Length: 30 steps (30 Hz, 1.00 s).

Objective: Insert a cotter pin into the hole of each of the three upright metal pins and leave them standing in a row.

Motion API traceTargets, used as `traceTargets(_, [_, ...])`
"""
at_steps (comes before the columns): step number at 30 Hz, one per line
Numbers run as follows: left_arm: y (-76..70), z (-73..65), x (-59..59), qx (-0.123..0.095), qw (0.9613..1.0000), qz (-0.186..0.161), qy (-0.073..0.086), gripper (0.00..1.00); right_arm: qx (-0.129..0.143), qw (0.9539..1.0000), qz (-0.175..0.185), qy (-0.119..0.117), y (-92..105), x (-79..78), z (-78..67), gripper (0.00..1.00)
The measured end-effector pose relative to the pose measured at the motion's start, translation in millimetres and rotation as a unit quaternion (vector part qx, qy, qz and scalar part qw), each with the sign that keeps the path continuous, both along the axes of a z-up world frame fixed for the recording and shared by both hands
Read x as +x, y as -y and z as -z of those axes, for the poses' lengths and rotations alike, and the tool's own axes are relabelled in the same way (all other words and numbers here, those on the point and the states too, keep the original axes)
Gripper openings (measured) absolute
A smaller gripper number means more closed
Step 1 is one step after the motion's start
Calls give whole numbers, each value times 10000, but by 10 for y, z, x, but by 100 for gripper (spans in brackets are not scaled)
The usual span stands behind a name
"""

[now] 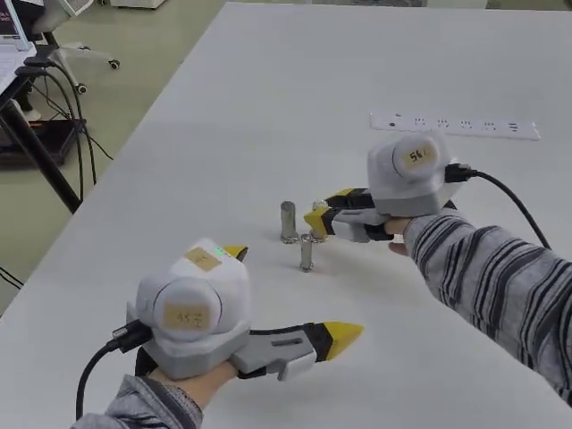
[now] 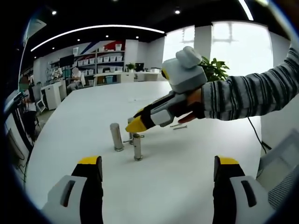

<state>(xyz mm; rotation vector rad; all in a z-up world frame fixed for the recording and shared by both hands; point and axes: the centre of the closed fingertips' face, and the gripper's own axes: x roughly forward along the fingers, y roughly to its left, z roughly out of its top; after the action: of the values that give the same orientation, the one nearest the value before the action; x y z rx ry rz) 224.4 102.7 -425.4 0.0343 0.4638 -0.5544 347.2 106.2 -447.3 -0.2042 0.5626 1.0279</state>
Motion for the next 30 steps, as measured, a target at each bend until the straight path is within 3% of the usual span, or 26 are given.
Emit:
traceTargets(4, [-18,20,-34,97,9999,-19,-37,99,32,10000,0,-9,-16,-5,12,12])
traceTargets(9, [-59,42,-66,129,9998,-127,-95,99,159,9997,113,-120,-28,-24,0,11])
traceTargets(15, [-71,26,-84,115,9997,-175,-85,99,-13,9999,39,95,-34,-61,-31,9])
traceTargets(18, [-63,27,-93,117,9997,-171,-88,99,-33,9999,110,66,-8,-40,-39,8])
traceTargets(23, [-70,25,-101,196,9997,-164,-52,99,-185,9995,135,195,83,-64,-82,8])
traceTargets(30, [-125,8,-120,188,9994,-285,-66,99,-282,9992,234,161,295,-170,-116,8])
